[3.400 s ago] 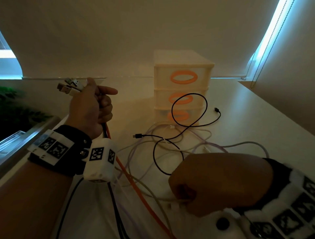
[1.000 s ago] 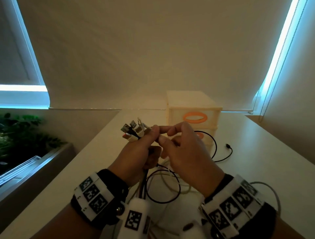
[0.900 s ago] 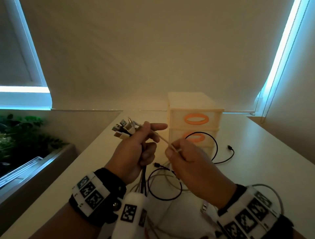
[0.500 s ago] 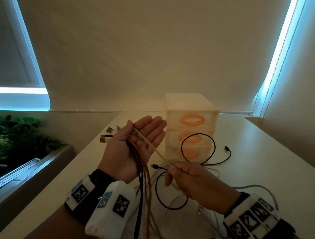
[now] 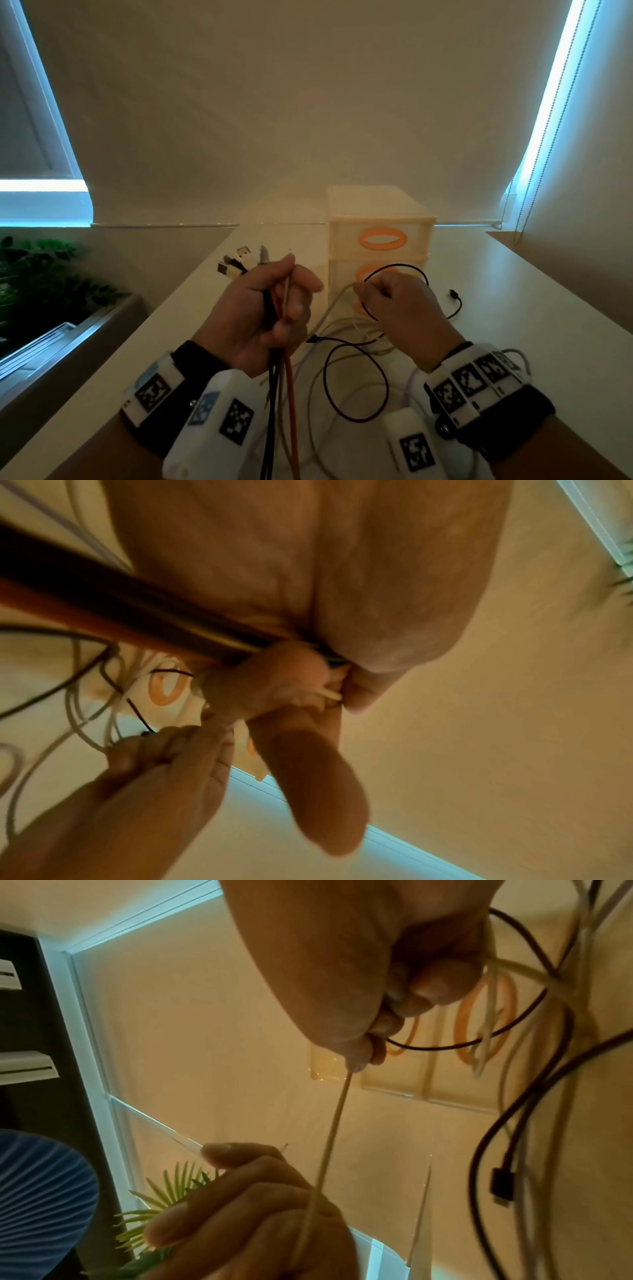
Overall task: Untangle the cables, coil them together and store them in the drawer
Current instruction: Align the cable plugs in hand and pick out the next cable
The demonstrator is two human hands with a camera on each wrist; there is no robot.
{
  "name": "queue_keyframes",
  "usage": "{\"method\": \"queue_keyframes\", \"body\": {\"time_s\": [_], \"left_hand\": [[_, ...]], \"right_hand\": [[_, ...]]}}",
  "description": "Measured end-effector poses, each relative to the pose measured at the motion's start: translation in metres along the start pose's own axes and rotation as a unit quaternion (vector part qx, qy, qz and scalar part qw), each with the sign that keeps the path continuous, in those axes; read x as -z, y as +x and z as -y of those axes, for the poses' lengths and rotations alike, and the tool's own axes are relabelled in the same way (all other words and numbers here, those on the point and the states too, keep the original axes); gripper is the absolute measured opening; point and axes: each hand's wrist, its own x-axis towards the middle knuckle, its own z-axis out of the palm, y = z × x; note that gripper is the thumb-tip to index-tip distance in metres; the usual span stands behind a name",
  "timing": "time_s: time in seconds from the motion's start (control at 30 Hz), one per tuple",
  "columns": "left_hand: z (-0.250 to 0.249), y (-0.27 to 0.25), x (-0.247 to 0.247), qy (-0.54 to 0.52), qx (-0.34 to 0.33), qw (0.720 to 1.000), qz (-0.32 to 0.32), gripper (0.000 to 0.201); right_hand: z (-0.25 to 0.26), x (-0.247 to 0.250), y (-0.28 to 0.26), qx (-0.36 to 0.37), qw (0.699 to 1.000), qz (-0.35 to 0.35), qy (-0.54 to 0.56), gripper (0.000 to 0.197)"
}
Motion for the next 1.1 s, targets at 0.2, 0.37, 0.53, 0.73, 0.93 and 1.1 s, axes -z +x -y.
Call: {"method": "queue_keyframes", "body": {"time_s": [0.2, 0.37, 0.53, 0.73, 0.93, 1.1], "left_hand": [[0.004, 0.001, -0.012, 0.098, 0.087, 0.989, -0.063, 0.057], [0.007, 0.005, -0.015, 0.062, 0.041, 0.987, -0.140, 0.055], [0.007, 0.009, -0.009, -0.008, -0.003, 0.982, -0.189, 0.050], [0.000, 0.009, -0.011, -0.167, -0.067, 0.969, -0.169, 0.050], [-0.002, 0.008, -0.004, -0.195, -0.069, 0.958, -0.199, 0.047], [-0.001, 0.005, -0.002, -0.194, -0.053, 0.966, -0.161, 0.043]], "right_hand": [[0.038, 0.006, 0.003, 0.041, 0.997, -0.061, 0.038, 0.029], [0.064, -0.003, -0.021, 0.104, 0.990, 0.032, 0.090, 0.022], [0.049, -0.015, -0.036, 0.151, 0.979, 0.119, 0.064, 0.024], [0.020, -0.006, -0.035, 0.106, 0.969, 0.210, 0.076, 0.029], [0.009, -0.006, -0.030, 0.063, 0.961, 0.267, 0.045, 0.034], [0.013, -0.004, -0.025, 0.077, 0.965, 0.251, 0.002, 0.033]]}}
